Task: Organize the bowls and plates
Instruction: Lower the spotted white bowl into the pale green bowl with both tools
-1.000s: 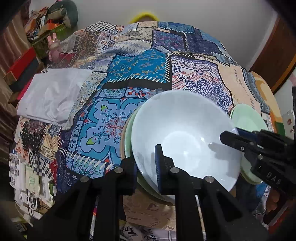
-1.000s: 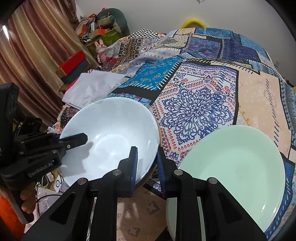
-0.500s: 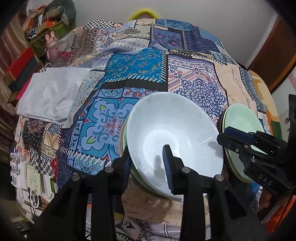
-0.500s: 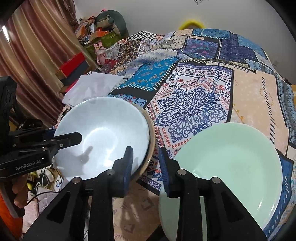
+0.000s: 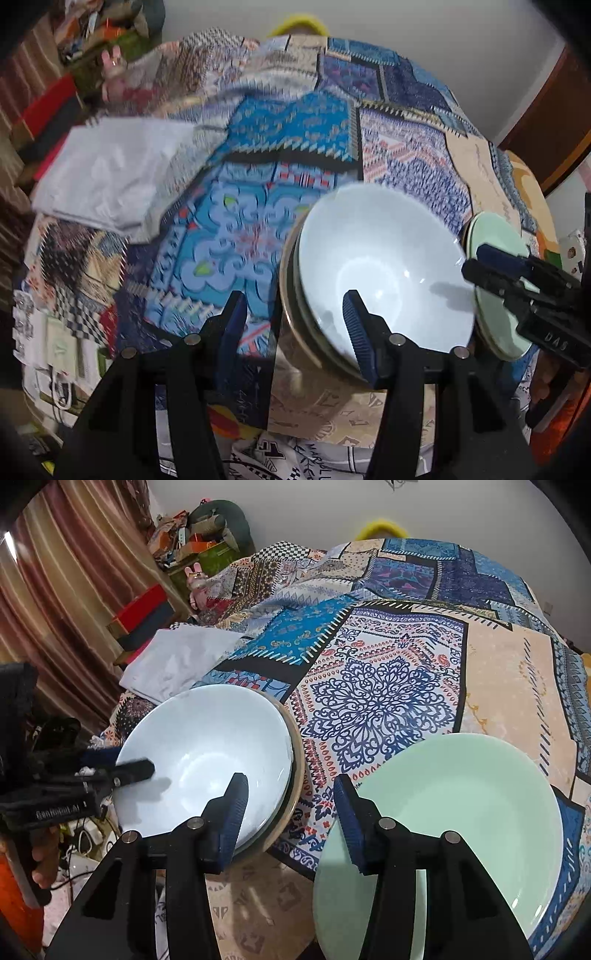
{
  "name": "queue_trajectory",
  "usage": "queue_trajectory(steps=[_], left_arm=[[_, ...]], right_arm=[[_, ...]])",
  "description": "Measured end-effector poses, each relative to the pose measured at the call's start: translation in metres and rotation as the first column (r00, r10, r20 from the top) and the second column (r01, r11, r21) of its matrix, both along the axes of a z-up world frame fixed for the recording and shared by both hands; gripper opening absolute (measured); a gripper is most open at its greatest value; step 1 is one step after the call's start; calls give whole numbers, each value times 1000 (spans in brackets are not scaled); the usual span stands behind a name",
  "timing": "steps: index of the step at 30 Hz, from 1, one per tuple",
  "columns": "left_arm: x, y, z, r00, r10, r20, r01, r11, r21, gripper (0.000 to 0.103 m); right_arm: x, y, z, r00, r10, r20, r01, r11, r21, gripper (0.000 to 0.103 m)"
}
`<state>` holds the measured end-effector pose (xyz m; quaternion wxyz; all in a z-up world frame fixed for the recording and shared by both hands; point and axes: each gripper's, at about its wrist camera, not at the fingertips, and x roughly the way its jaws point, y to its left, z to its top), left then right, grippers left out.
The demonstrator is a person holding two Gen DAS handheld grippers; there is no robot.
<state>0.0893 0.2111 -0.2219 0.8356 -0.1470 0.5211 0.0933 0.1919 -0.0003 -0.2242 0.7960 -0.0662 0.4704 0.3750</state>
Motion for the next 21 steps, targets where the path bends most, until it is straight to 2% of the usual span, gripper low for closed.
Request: queue_trajectory(steps=[5,12,14,17,21], left_arm=[[-4,2,-12,1000,-8,26,10,998,-62,54],[-9,13,-34,1000,7,1,-7,994,-111,54],[-12,16,-40,1000,14,-1,-14,990,-137,54],[-14,17,-40,1000,18,16,-16,987,-157,52],[-10,14,-37,999,12,33,-6,984,-179,42]], right_arm=[[2,6,-5,1000,6,-14,-6,1000,-7,44],[-5,16,-14,998,47,-52,-48,999,-10,42],[-7,19,-15,997,55,-54,-55,998,-9,38],[-8,24,-18,996,63,-67,-64,998,-10,32],[-8,24,-22,997,42,-64,-43,999,-17,31]])
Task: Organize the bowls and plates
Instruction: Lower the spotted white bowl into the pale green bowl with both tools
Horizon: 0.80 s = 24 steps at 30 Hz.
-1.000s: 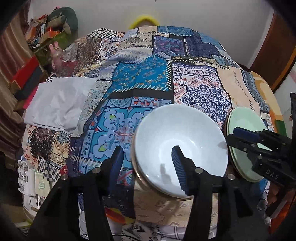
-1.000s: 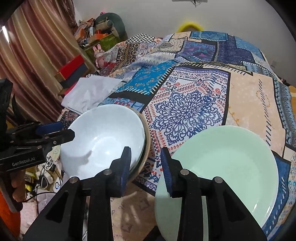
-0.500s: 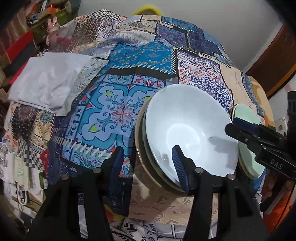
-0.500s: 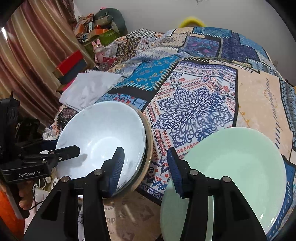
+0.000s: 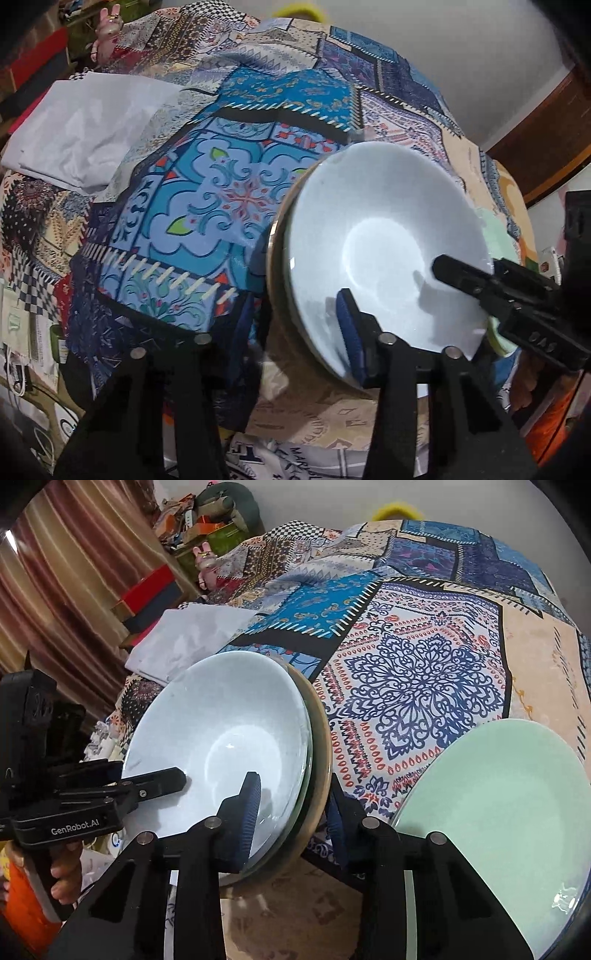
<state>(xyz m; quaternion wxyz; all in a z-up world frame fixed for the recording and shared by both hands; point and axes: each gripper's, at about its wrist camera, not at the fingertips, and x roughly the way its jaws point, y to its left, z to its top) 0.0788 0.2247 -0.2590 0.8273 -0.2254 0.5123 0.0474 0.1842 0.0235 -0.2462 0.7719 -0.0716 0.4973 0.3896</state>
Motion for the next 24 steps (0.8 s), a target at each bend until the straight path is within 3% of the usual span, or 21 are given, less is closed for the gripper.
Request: queue_trajectory(steps=[4,24], left_arm=[[7,-7,-2,1000,-9,-3,9,1000,-4,34],[14,-14,14,999,47,11,-47,998,42,34]], right_arm=[[0,0,-2,1000,-7,-2,7,1000,0,31],[6,-4,-2,999,-39,-36,40,999,24,30]])
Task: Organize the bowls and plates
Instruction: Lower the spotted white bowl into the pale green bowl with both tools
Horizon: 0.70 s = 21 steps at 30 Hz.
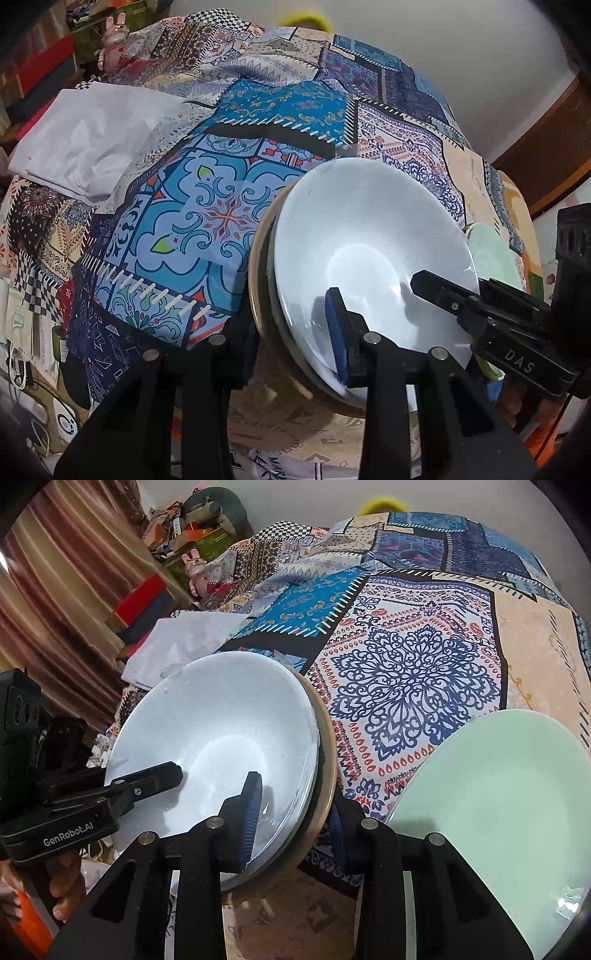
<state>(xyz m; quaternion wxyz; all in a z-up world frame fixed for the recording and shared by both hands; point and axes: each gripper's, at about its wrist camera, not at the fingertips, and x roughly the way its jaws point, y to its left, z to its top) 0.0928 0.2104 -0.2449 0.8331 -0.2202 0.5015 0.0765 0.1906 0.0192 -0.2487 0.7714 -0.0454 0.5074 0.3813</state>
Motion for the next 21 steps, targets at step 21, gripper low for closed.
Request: queue_trajectory(steps=[21], left_arm=[[11,-38,63,990,-66,125,57,996,68,34]], right_arm=[[4,-47,57,991,-100,86,92,991,93,30]])
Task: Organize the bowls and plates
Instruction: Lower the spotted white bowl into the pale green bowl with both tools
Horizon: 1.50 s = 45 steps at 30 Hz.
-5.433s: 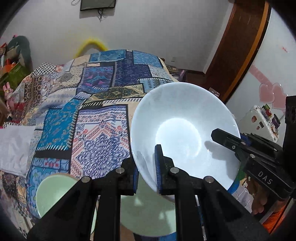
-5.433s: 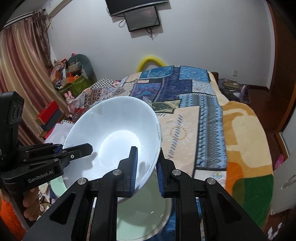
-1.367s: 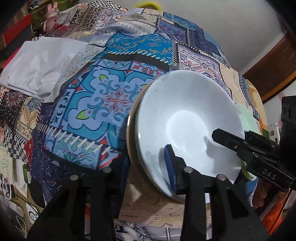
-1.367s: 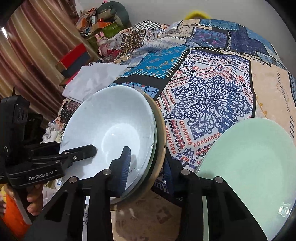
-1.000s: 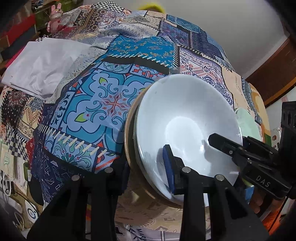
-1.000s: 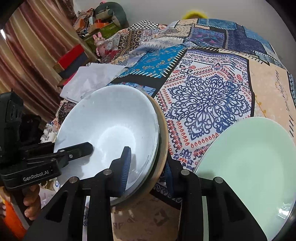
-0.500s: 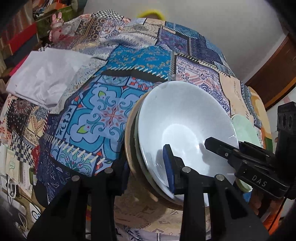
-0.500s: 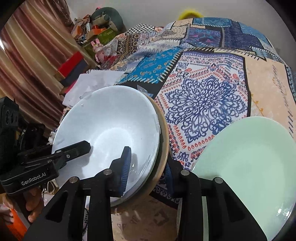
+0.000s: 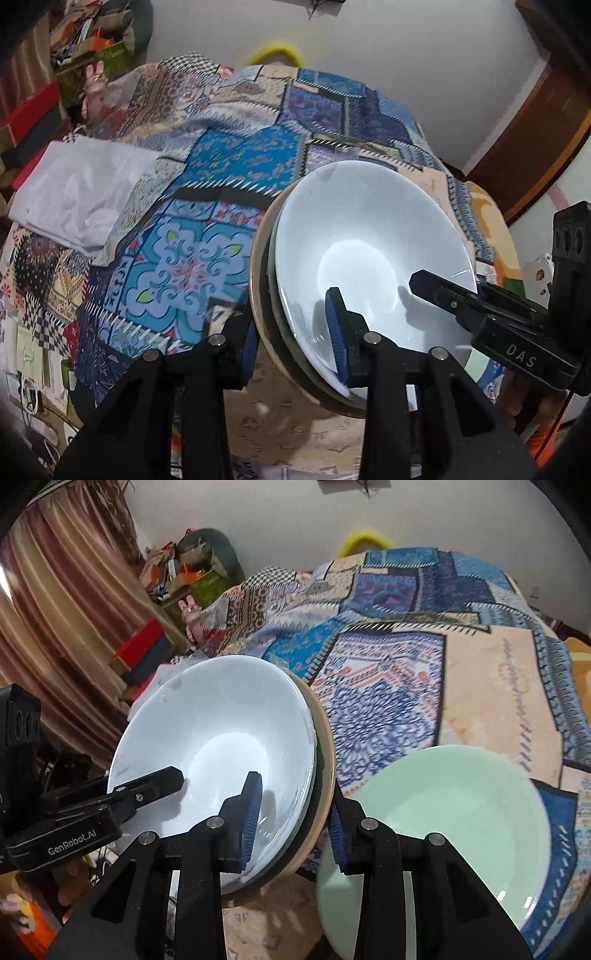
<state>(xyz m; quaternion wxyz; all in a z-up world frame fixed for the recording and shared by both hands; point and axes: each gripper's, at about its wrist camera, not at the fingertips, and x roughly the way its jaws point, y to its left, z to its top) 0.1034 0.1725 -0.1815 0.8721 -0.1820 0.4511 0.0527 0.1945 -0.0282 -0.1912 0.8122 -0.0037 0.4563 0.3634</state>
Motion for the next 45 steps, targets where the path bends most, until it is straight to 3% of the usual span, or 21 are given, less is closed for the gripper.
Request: queue_trajectory(steps=[10,23,34,45], left_arm=[[13,-40,18,997,-68,22,68,998,8,34],[32,-98,19,988,-156,-3,156,988,21,34],[49,-136,5,975,-215,-51,216,976,23,34],[62,-149,-24,966,-229,-124,232,973,12,34]], right_arm=[[1,-41,15,997,-68,32,68,998,10,30],[2,-97,14,990,-142,23,142,990,18,30],[6,-133,-1,980,-196,-22,197,980,21,30],[13,-145,-30,975,-203,-92,204,979,-5,30]])
